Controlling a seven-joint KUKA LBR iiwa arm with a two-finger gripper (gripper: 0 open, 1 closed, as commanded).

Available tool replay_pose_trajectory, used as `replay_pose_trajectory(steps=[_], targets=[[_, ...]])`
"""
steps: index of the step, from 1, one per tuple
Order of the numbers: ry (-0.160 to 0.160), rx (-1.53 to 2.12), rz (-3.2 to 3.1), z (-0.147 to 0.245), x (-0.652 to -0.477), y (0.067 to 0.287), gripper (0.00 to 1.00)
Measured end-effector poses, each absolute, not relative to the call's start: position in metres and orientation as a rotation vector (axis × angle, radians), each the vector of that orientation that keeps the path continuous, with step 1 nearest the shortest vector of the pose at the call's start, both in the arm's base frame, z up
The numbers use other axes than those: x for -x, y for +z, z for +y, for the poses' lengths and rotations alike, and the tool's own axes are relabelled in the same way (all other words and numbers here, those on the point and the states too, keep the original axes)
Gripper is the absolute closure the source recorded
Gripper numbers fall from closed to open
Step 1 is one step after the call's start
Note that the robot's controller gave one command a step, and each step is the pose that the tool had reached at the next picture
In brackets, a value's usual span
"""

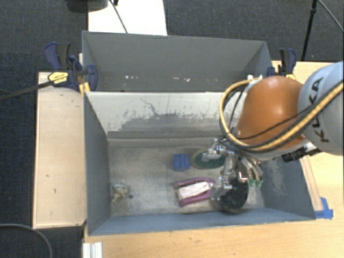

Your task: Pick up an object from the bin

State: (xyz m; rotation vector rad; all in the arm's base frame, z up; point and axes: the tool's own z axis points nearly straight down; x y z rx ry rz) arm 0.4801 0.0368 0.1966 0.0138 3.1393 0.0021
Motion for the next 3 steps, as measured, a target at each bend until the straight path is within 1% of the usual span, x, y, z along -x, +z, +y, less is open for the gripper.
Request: replay_pose_trajectory(steps=[1, 2, 3], targets=[[0.006, -0.281, 3.108, 0.058, -0.515, 0.096, 0.00], [0.027, -0.016, 3.114, -0.028, -0.497, 0.084, 0.00], [0.026, -0.009, 3.139, -0.026, -0.492, 0.085, 1.00]])
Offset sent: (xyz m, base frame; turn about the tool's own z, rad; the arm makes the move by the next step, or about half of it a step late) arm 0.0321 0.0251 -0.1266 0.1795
